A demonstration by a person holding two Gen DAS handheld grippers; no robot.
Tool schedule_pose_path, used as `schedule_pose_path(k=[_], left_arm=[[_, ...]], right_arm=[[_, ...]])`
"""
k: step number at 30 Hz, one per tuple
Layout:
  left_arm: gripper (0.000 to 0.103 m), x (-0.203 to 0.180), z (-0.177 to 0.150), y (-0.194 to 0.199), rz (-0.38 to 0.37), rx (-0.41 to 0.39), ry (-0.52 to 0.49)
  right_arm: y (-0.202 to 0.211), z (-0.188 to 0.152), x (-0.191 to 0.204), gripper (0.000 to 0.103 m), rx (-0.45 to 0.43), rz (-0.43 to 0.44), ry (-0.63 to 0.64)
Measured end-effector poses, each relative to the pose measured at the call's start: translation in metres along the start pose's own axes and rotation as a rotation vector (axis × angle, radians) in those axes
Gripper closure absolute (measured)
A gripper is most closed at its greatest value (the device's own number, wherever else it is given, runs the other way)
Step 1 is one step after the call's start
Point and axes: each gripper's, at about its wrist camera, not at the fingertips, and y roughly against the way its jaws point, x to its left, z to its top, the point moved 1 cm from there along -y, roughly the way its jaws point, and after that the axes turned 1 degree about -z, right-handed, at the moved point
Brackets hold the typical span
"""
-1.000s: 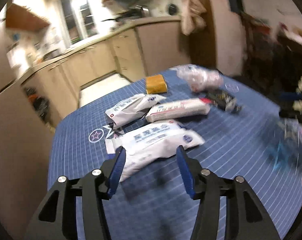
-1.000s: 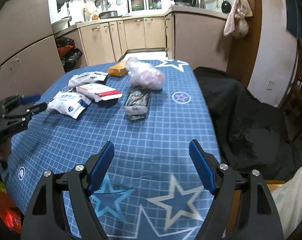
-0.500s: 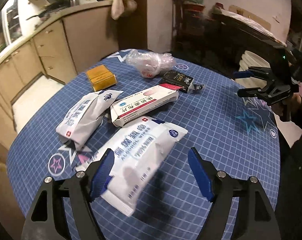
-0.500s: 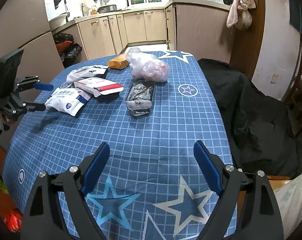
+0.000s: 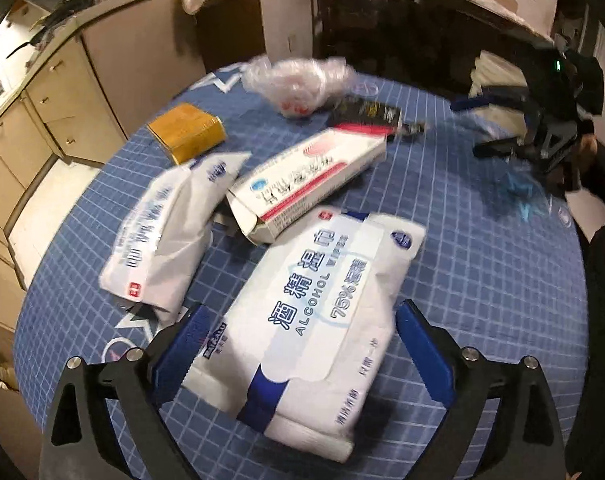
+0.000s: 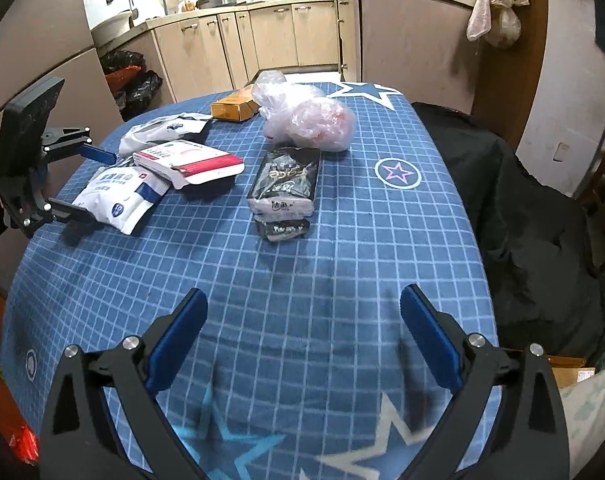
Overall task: Collect trash
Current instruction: 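Grasp the white alcohol wipes pack with the left gripper while the right gripper grasps the black snack bag, then carry the wipes pack and black snack bag over the white bucket with both grippers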
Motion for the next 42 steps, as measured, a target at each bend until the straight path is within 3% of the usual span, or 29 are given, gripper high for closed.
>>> schedule_pose_path(k=[3,5,6,7,14,18,19,20,29,36,42], left_arm=[[0.007,-0.002,-0.001,-0.017,0.02,0.016,-0.024],[0.016,-0.001,-0.001,-0.018,0.01,0.006,0.022],[0.022,-0.003,-0.001,-0.017,0.022,-0.011,0.032],[0.032,-0.006,-0.001,-0.015,0.028,-0.029,0.04],[0.049,-0.032,-0.013,-0.001,0.132,-0.092,0.142],[0.049,-0.048,-0.016,0.002,0.208,-0.106,0.24],[0.049,-0.053,-0.017,0.002,0.224,-0.109,0.262],[0.049,-0.059,-0.018,0.003,0.247,-0.111,0.293],[0.05,-0.101,-0.029,0.01,0.371,-0.117,0.527],[0.05,-0.137,-0.04,0.023,0.566,-0.141,0.706],[0.05,-0.162,-0.051,0.043,0.705,-0.208,0.86]], right_arm=[[-0.006,0.014,0.005,0.009,-0.021,-0.029,0.053],[-0.011,0.026,0.007,0.011,-0.029,-0.023,0.073],[-0.014,0.031,0.009,0.018,-0.027,-0.014,0.082],[-0.018,0.036,0.01,0.021,-0.023,-0.01,0.091],[-0.053,0.059,0.015,0.027,0.011,-0.034,0.1],[-0.064,0.059,0.012,0.043,0.026,-0.036,0.067],[-0.062,0.059,0.011,0.058,0.019,-0.042,0.061],[-0.06,0.057,0.01,0.06,0.019,-0.035,0.053],[-0.021,0.017,0.014,0.068,-0.016,0.02,-0.013],[0.015,-0.026,0.046,0.068,-0.043,0.041,0.037],[0.036,-0.052,0.072,0.068,-0.058,0.053,0.056]])
